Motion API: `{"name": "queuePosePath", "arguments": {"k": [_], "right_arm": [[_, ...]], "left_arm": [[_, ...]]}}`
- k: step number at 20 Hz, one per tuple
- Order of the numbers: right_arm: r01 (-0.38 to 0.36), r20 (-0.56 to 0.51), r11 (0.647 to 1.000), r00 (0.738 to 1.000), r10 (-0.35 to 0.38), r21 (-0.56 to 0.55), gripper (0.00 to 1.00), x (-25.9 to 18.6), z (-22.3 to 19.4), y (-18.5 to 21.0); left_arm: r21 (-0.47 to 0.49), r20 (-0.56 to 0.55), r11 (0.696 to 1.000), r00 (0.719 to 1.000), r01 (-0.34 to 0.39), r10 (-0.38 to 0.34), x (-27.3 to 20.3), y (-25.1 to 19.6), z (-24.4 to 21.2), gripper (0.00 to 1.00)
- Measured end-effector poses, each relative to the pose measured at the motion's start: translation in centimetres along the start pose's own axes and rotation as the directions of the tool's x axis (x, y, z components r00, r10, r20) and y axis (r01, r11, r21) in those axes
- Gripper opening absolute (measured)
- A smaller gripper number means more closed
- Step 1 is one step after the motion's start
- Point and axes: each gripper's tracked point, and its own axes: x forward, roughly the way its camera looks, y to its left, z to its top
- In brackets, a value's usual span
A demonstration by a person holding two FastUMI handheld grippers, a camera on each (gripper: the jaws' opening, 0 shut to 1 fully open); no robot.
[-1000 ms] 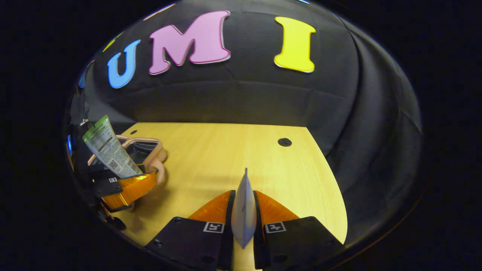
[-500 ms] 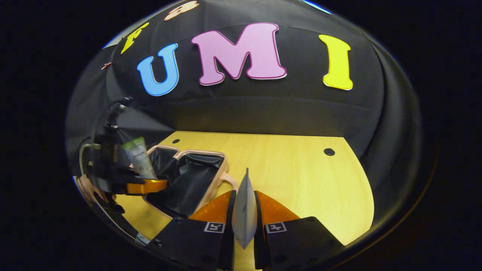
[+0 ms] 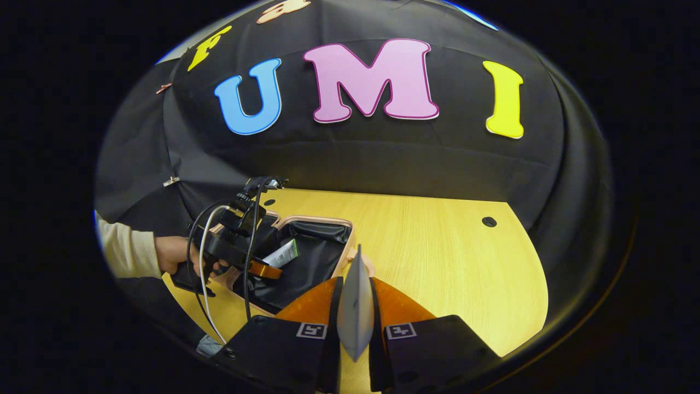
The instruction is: First open the suitcase, pack the skin care products into it, and then close the suitcase.
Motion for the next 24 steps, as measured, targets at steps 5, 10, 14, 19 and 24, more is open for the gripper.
{"name": "queuePosePath", "arguments": {"k": [5, 10, 14, 19, 24], "right_arm": [[0.001, -0.029, 0.999, 1.0, 0.0, 0.035, 0.24, 0.9, 0.6, 0.9], [-0.015, -0.113, 1.0, 0.993, 0.017, 0.017, 0.24, 3.8, 0.7, 3.0], [-0.034, -0.182, 0.999, 0.983, 0.034, 0.003, 0.24, 7.5, -0.2, 5.7], [-0.039, -0.341, 0.997, 0.938, 0.058, 0.064, 0.24, 13.4, -4.5, 10.4], [0.014, -0.503, 0.996, 0.864, 0.031, 0.086, 0.24, 17.6, -9.0, 12.6]], "left_arm": [[-0.075, 0.04, 0.997, 0.999, 0.003, 0.0, -0.8, 0.4, -0.2, 0.52], [-0.091, 0.299, 0.995, 0.951, -0.049, 0.075, -7.0, 2.8, 2.1, 0.99], [-0.136, 0.406, 0.987, 0.904, -0.084, 0.133, -11.8, 6.5, 0.4, 0.98], [-0.228, 0.425, 0.971, 0.889, -0.075, 0.168, -15.5, 10.5, -4.7, 0.98], [-0.291, 0.409, 0.954, 0.891, -0.076, 0.196, -17.0, 12.9, -9.1, 0.96]]}}
